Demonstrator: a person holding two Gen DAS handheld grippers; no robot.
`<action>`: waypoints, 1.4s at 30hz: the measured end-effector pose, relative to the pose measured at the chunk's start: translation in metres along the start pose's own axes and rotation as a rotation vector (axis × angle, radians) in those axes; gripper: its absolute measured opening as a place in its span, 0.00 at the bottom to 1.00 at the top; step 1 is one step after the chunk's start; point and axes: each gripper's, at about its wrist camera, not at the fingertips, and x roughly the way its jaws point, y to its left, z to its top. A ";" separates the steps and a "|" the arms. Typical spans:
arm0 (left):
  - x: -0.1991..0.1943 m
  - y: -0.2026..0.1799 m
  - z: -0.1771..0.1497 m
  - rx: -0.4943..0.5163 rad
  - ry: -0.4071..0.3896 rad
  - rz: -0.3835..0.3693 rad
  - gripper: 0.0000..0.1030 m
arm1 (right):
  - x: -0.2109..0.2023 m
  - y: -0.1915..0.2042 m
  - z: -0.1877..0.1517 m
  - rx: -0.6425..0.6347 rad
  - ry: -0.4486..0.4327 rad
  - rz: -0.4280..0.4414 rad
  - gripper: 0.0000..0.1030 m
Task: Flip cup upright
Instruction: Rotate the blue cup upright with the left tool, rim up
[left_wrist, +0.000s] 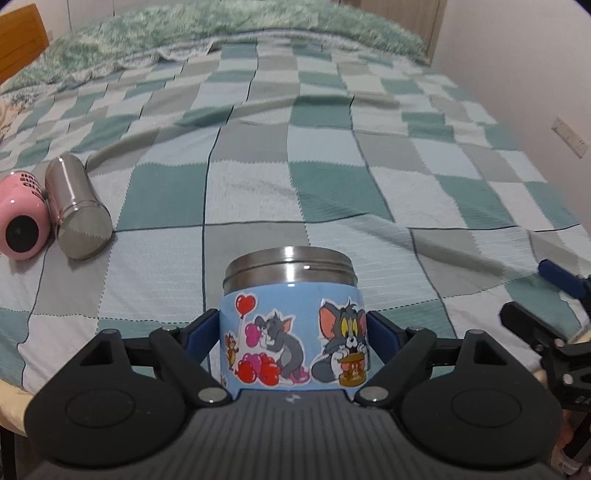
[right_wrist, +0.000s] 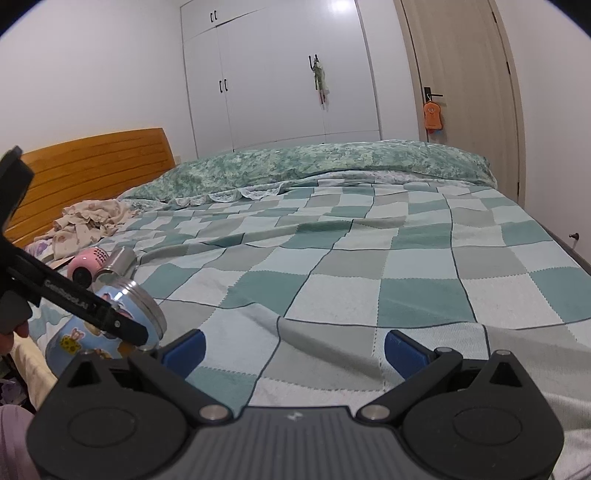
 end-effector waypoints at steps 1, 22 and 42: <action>-0.005 0.001 -0.003 0.002 -0.017 -0.007 0.83 | -0.002 0.002 -0.002 0.001 -0.002 -0.001 1.00; -0.064 -0.050 -0.014 0.159 -0.436 -0.131 0.82 | -0.046 0.011 -0.028 0.101 -0.152 -0.113 1.00; 0.042 -0.090 -0.004 0.192 -0.513 -0.160 0.83 | -0.027 -0.012 -0.034 0.037 -0.211 -0.250 1.00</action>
